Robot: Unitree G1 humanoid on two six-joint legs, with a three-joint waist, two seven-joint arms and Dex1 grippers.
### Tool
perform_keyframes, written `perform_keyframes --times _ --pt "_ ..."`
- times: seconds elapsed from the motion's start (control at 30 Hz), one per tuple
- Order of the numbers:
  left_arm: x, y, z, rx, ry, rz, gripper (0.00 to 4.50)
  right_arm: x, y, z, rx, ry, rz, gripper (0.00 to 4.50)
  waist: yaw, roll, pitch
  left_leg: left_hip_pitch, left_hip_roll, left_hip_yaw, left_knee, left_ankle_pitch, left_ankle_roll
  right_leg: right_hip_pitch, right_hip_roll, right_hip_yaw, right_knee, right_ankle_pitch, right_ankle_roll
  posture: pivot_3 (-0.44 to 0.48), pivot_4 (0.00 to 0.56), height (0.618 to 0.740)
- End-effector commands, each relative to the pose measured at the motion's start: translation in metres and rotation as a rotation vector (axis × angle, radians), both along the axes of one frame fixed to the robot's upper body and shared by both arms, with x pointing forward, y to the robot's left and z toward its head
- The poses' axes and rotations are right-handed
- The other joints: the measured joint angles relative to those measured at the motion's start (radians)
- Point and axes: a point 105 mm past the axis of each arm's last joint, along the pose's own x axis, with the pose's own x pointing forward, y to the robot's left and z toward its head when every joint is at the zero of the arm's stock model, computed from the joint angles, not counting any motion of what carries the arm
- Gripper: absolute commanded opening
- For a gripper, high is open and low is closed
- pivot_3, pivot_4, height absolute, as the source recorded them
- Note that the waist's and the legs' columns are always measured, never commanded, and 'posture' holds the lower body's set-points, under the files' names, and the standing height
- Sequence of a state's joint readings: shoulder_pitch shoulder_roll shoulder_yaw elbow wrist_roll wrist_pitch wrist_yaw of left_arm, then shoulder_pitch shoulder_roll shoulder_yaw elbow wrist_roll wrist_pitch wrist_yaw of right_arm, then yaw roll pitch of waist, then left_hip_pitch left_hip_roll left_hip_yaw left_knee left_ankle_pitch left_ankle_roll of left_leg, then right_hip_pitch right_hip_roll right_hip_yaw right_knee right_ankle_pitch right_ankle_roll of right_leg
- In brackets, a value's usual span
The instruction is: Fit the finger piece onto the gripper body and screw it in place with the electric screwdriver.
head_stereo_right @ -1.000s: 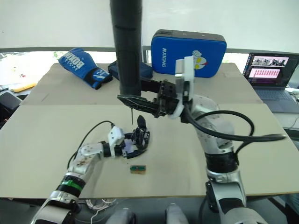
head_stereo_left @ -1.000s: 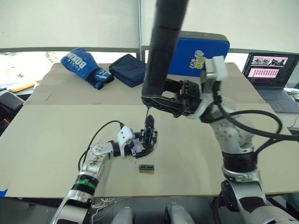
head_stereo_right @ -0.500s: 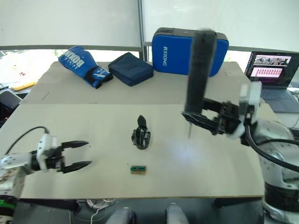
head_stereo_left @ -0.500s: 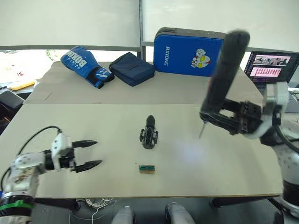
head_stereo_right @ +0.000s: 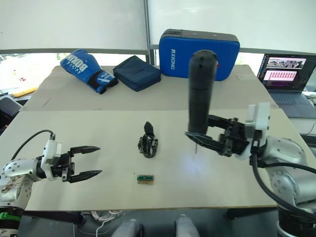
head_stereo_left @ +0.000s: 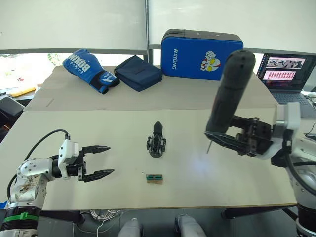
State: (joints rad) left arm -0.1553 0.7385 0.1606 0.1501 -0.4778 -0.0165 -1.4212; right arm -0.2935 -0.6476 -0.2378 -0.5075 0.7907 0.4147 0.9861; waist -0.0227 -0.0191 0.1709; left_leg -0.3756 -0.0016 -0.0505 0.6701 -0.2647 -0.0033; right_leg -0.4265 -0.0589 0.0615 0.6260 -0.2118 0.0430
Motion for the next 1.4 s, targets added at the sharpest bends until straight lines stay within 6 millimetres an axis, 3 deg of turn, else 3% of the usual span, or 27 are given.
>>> perform_keyframes --times 0.03,0.2,0.53,1.17,1.4 --pt "0.002 -0.016 0.002 0.016 -0.010 -0.030 4.47 -0.015 0.024 0.009 0.017 -0.047 0.117 1.94 0.001 0.000 0.000 0.000 0.000 0.000 0.000 0.000 0.000 0.000 0.000 0.000 0.000 0.000 0.000 0.000 0.150 0.740" --pt "-0.009 -0.039 -0.017 0.066 0.019 -0.115 4.47 -0.020 0.058 -0.005 0.008 -0.069 0.248 1.94 0.002 -0.001 0.000 0.000 0.000 0.000 0.000 0.000 0.000 0.000 0.000 0.000 0.000 0.000 0.000 0.000 0.150 0.740" --pt "-0.004 -0.079 -0.032 0.071 0.007 -0.162 4.47 -0.008 0.089 -0.019 0.019 -0.100 0.335 1.94 0.005 -0.001 0.000 0.000 -0.001 -0.001 0.001 0.000 0.000 0.000 0.000 0.000 0.001 0.000 0.000 0.000 0.150 0.740" --pt "-0.009 -0.108 -0.048 0.087 0.045 -0.243 4.47 -0.006 0.110 -0.041 0.031 0.011 0.424 1.94 0.003 -0.001 0.000 0.001 -0.001 -0.001 0.001 0.000 0.000 0.000 0.000 0.000 0.002 0.000 -0.001 0.000 0.150 0.740" --pt "-0.009 -0.110 -0.051 0.094 0.051 -0.241 4.47 -0.002 0.110 -0.050 0.007 0.026 0.431 1.94 0.003 -0.001 0.000 0.001 -0.001 -0.001 0.001 0.000 0.000 0.000 0.000 0.000 0.003 0.000 -0.001 0.000 0.150 0.740"
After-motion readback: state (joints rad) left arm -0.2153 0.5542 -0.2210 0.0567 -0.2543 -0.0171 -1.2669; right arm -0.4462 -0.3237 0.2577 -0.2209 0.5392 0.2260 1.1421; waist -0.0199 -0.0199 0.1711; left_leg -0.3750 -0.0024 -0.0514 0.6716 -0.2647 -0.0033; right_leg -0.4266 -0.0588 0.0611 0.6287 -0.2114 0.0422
